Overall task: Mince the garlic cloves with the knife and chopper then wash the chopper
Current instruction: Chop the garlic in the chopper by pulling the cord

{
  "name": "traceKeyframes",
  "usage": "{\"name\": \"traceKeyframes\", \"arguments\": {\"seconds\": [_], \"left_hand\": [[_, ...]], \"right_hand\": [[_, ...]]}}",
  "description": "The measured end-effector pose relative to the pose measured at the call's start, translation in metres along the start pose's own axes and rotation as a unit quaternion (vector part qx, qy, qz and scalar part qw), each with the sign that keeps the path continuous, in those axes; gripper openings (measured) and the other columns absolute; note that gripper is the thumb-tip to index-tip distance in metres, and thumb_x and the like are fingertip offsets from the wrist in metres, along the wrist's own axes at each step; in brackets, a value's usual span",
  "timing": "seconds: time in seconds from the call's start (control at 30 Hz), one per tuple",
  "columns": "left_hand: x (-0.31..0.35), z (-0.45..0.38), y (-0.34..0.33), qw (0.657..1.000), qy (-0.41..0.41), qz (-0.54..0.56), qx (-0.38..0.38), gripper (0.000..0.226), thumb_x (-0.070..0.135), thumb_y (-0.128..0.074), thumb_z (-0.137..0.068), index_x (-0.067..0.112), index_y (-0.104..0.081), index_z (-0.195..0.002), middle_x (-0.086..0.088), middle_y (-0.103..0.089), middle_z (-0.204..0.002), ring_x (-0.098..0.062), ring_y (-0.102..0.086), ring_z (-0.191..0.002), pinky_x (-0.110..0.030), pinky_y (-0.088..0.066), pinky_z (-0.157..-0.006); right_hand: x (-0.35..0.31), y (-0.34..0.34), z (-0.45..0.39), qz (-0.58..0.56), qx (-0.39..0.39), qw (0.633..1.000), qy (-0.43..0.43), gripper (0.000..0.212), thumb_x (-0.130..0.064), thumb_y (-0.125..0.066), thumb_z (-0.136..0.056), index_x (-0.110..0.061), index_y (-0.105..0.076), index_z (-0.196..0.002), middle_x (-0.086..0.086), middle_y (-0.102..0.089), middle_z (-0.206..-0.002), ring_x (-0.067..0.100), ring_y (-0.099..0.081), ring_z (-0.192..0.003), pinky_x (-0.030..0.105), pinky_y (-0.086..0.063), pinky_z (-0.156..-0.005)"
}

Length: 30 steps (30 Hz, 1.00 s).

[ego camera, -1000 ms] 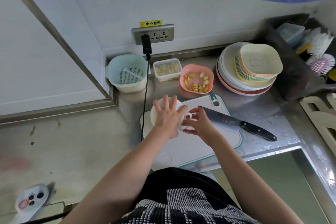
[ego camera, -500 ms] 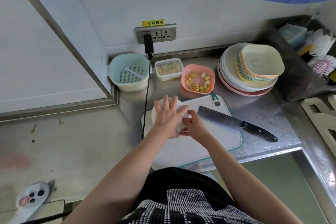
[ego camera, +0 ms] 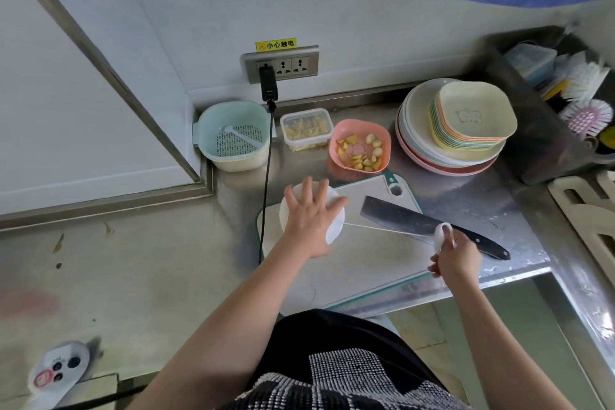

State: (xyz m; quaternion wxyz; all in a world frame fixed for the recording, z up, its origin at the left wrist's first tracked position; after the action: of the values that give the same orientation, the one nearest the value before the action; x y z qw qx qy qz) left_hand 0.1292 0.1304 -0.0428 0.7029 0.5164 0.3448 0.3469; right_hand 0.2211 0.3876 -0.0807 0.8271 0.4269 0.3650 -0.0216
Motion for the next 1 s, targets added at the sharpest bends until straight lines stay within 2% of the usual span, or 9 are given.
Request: {"name": "traceKeyframes", "arguments": {"seconds": [0.07, 0.17, 0.3, 0.4, 0.47, 0.53, 0.7, 0.87, 1.0], "left_hand": [[-0.004, -0.002, -0.002, 0.999, 0.026, 0.025, -0.001, 0.098, 0.043, -0.077, -0.057, 0.036, -0.021, -0.137, -0.011, -0.013, -0.147, -0.042, -0.014, -0.133, -0.059, -0.023, -0.101], [-0.012, -0.004, -0.003, 0.997, 0.049, 0.057, -0.013, 0.100, 0.047, -0.078, -0.056, 0.038, -0.021, -0.137, -0.010, -0.014, -0.145, -0.042, -0.015, -0.132, -0.060, -0.025, -0.100], [-0.006, -0.003, -0.001, 0.999, 0.028, 0.038, -0.015, 0.099, 0.048, -0.078, -0.057, 0.038, -0.020, -0.137, -0.010, -0.012, -0.146, -0.043, -0.012, -0.134, -0.060, -0.024, -0.101], [-0.013, -0.004, -0.003, 0.997, 0.039, 0.055, -0.021, 0.099, 0.051, -0.077, -0.056, 0.039, -0.021, -0.137, -0.008, -0.013, -0.145, -0.040, -0.014, -0.133, -0.059, -0.024, -0.100], [-0.019, -0.006, -0.005, 0.996, 0.041, 0.071, -0.027, 0.099, 0.055, -0.077, -0.053, 0.039, -0.023, -0.135, -0.006, -0.015, -0.143, -0.038, -0.016, -0.132, -0.057, -0.027, -0.099], [-0.022, -0.005, -0.005, 0.996, 0.032, 0.077, -0.032, 0.098, 0.055, -0.077, -0.052, 0.039, -0.025, -0.133, -0.005, -0.017, -0.141, -0.037, -0.018, -0.130, -0.055, -0.029, -0.097], [-0.020, -0.005, -0.004, 0.998, -0.002, 0.057, -0.020, 0.093, 0.052, -0.076, -0.052, 0.041, -0.027, -0.131, -0.004, -0.019, -0.141, -0.036, -0.020, -0.128, -0.054, -0.029, -0.095], [-0.021, -0.005, -0.005, 0.999, -0.021, 0.048, -0.011, 0.093, 0.056, -0.075, -0.057, 0.040, -0.026, -0.135, -0.005, -0.018, -0.144, -0.037, -0.018, -0.129, -0.057, -0.029, -0.097], [-0.011, -0.001, -0.003, 0.999, -0.033, 0.013, -0.007, 0.099, 0.049, -0.076, -0.058, 0.038, -0.020, -0.138, -0.008, -0.013, -0.147, -0.039, -0.014, -0.133, -0.057, -0.025, -0.099]], "right_hand": [[-0.015, -0.002, 0.003, -0.019, 0.001, 0.999, 0.035, 0.029, -0.026, -0.040, -0.103, -0.014, -0.049, -0.128, 0.015, -0.063, -0.074, 0.021, -0.061, -0.045, 0.028, -0.049, -0.037], [-0.057, -0.030, 0.030, -0.014, -0.073, 0.983, 0.166, 0.033, -0.027, -0.054, -0.096, -0.025, -0.038, -0.125, 0.003, -0.065, -0.087, 0.024, -0.066, -0.053, 0.029, -0.049, -0.039], [-0.091, -0.073, 0.072, 0.021, -0.128, 0.931, 0.342, 0.020, -0.011, -0.064, -0.087, -0.018, -0.049, -0.098, 0.002, -0.053, -0.104, 0.024, -0.060, -0.088, 0.038, -0.052, -0.070], [-0.092, -0.083, 0.082, 0.139, -0.116, 0.864, 0.469, 0.017, -0.020, -0.070, -0.081, -0.020, -0.061, -0.096, 0.003, -0.048, -0.112, 0.024, -0.051, -0.098, 0.038, -0.050, -0.073], [-0.089, -0.085, 0.082, 0.243, -0.093, 0.790, 0.555, 0.032, -0.026, -0.073, -0.076, -0.025, -0.063, -0.106, 0.002, -0.055, -0.120, 0.026, -0.055, -0.099, 0.040, -0.049, -0.078], [-0.090, -0.088, 0.084, 0.290, -0.100, 0.742, 0.596, 0.045, -0.027, -0.079, -0.068, -0.026, -0.061, -0.109, 0.000, -0.059, -0.120, 0.027, -0.059, -0.097, 0.041, -0.052, -0.073], [-0.106, -0.093, 0.082, 0.304, -0.098, 0.696, 0.643, 0.049, -0.030, -0.092, -0.048, -0.019, -0.067, -0.089, -0.003, -0.067, -0.095, 0.023, -0.063, -0.074, 0.029, -0.049, -0.051], [-0.097, -0.093, 0.079, 0.283, -0.148, 0.642, 0.697, 0.026, -0.023, -0.087, -0.064, -0.016, -0.067, -0.079, 0.000, -0.064, -0.077, 0.022, -0.059, -0.060, 0.026, -0.040, -0.033], [-0.083, -0.082, 0.067, 0.287, -0.139, 0.630, 0.708, 0.006, -0.020, -0.069, -0.081, -0.016, -0.066, -0.078, 0.000, -0.061, -0.076, 0.023, -0.058, -0.063, 0.030, -0.043, -0.034]]}}
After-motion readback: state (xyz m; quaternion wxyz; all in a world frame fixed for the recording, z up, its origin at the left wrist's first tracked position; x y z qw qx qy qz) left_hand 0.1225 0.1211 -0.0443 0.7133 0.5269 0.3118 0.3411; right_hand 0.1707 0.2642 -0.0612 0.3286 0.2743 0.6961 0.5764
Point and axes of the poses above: each hand's wrist, its own z-axis away from the middle knuckle, its own y-axis out of the back of the hand, x = y × z, the point moved 3 cm from there along -z, towards the middle knuckle
